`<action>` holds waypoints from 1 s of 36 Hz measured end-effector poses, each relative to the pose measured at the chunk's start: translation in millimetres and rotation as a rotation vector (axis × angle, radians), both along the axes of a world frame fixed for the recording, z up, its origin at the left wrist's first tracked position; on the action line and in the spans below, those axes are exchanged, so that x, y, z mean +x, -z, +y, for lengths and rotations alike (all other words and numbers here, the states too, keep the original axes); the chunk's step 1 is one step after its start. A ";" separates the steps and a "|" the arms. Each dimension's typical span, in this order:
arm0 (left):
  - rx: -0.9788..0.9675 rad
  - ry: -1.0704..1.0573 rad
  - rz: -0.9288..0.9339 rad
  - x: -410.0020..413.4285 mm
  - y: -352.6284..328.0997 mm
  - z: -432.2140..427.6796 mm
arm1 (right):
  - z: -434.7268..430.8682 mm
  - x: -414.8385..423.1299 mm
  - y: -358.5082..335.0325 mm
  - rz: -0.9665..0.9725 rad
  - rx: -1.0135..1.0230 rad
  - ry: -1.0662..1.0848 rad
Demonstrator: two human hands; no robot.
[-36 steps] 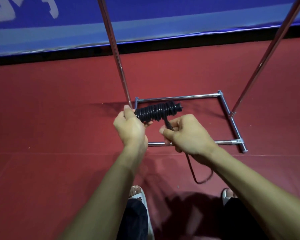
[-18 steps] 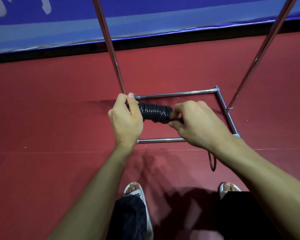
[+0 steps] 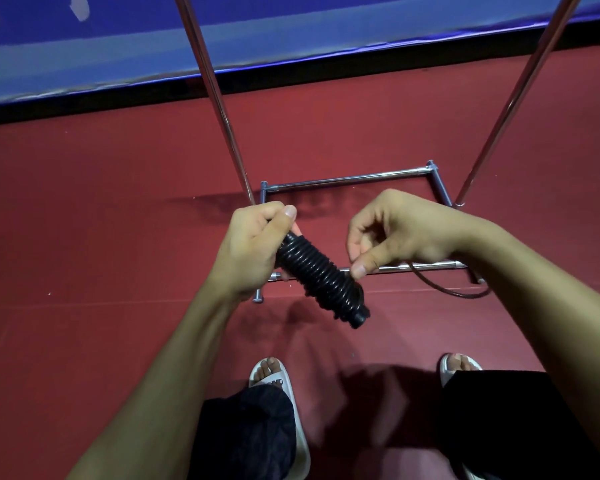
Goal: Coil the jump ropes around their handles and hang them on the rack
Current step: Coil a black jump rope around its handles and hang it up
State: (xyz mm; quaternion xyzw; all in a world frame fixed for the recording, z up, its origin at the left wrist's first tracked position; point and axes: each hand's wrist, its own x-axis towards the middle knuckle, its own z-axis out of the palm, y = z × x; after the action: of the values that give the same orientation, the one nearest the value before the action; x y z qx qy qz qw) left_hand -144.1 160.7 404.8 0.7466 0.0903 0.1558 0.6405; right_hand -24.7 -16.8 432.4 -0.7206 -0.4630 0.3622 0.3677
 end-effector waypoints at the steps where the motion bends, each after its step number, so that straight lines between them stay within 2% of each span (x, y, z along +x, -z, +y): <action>1: -0.052 0.019 -0.003 0.0 -0.1 -0.3 | -1.2 0.8 1.5 0.039 0.021 -0.004; 7: -0.272 0.008 -0.016 2.6 -3.0 -2.0 | -2.9 2.6 16.0 0.235 0.168 0.010; 11: -0.399 -0.091 -0.021 5.2 0.1 0.6 | 2.0 -4.4 26.9 0.364 0.296 0.059; 15: -0.759 -0.363 -0.038 14.6 -3.5 -12.9 | 17.3 -22.7 30.1 0.474 0.474 0.356; 18: -1.034 -0.585 0.047 24.5 -5.4 -24.2 | 29.8 -34.2 34.0 0.640 0.429 0.596; 21: -1.150 -0.773 0.071 31.7 -4.8 -27.0 | 37.5 -47.5 40.9 0.702 0.348 0.647; 23: -1.141 -0.850 0.087 35.9 -2.8 -24.4 | 40.8 -55.8 43.8 0.731 0.304 0.606; 25: -1.074 -0.889 0.100 39.1 -0.1 -20.8 | 42.7 -59.3 41.4 0.843 0.291 0.598; 29: -0.847 -0.888 0.065 42.7 2.7 -18.3 | 38.0 -51.9 28.1 0.935 0.234 0.548; 33: -0.727 -0.869 0.024 42.2 5.7 -14.9 | 28.8 -45.8 20.7 1.103 0.197 0.414; 36: -0.620 -0.860 -0.001 41.1 6.6 -16.4 | 24.7 -42.7 22.9 1.036 0.137 0.381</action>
State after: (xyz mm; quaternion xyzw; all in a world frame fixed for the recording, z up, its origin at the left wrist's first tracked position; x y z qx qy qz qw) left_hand -103.1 144.3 398.2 0.4178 0.4297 0.3708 0.7094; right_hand -67.4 7.9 409.4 -0.4938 -0.1055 0.5654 0.6522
